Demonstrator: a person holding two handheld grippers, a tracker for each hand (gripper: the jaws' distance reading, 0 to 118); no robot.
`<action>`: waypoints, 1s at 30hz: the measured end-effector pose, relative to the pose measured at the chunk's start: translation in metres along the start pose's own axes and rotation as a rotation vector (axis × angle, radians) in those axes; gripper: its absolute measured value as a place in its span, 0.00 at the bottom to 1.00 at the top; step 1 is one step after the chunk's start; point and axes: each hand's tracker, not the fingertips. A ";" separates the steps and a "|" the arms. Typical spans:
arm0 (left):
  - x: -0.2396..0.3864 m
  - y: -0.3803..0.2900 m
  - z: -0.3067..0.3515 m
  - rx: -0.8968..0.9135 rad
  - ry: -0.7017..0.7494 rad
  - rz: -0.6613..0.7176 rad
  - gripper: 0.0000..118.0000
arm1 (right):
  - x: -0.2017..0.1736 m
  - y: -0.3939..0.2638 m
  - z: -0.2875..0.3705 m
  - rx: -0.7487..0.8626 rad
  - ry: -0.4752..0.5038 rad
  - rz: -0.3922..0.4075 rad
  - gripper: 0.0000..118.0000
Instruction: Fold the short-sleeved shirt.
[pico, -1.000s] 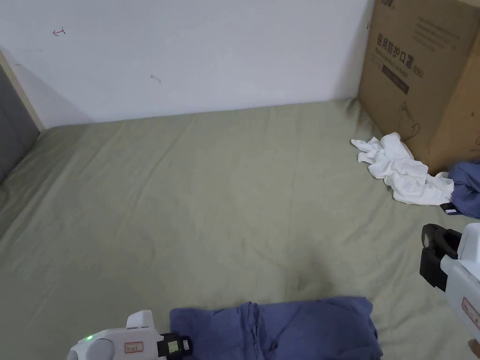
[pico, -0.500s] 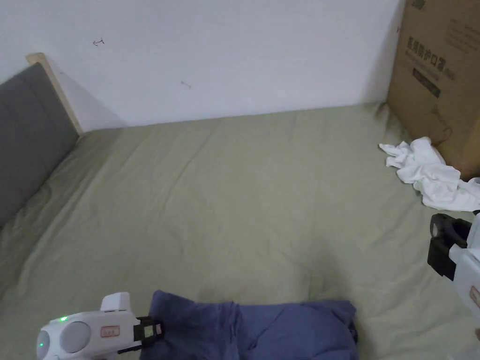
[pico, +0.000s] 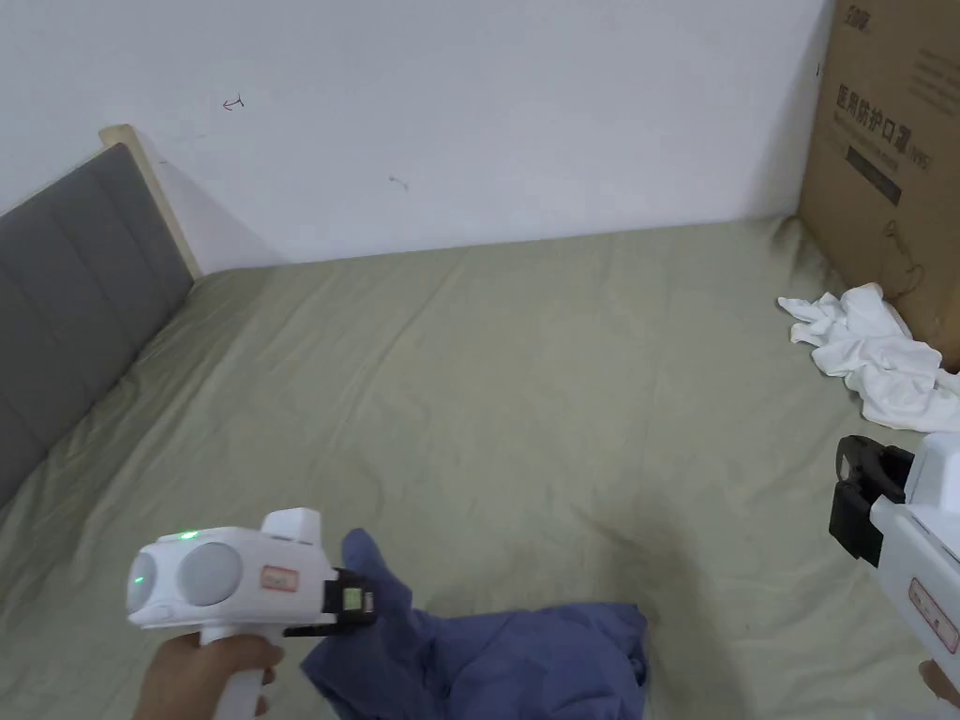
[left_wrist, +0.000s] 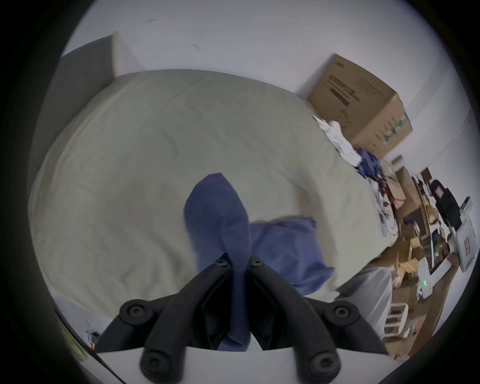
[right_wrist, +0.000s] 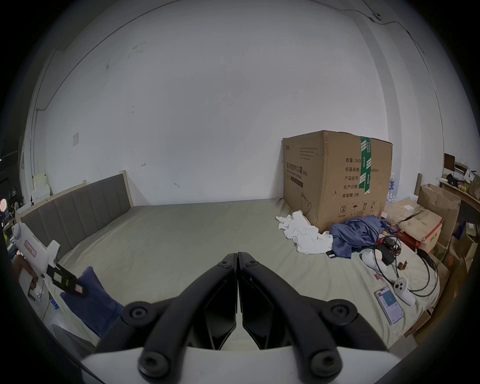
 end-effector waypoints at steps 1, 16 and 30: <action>0.016 0.003 -0.008 -0.017 -0.020 -0.018 0.04 | 0.002 0.000 0.002 0.002 -0.003 -0.004 0.00; 0.171 -0.029 -0.176 -0.244 0.038 -0.212 0.10 | 0.039 -0.006 0.020 0.006 -0.070 -0.020 0.00; 0.160 -0.032 -0.114 0.020 -0.163 -0.163 0.75 | 0.047 -0.009 0.028 -0.009 -0.095 -0.018 0.00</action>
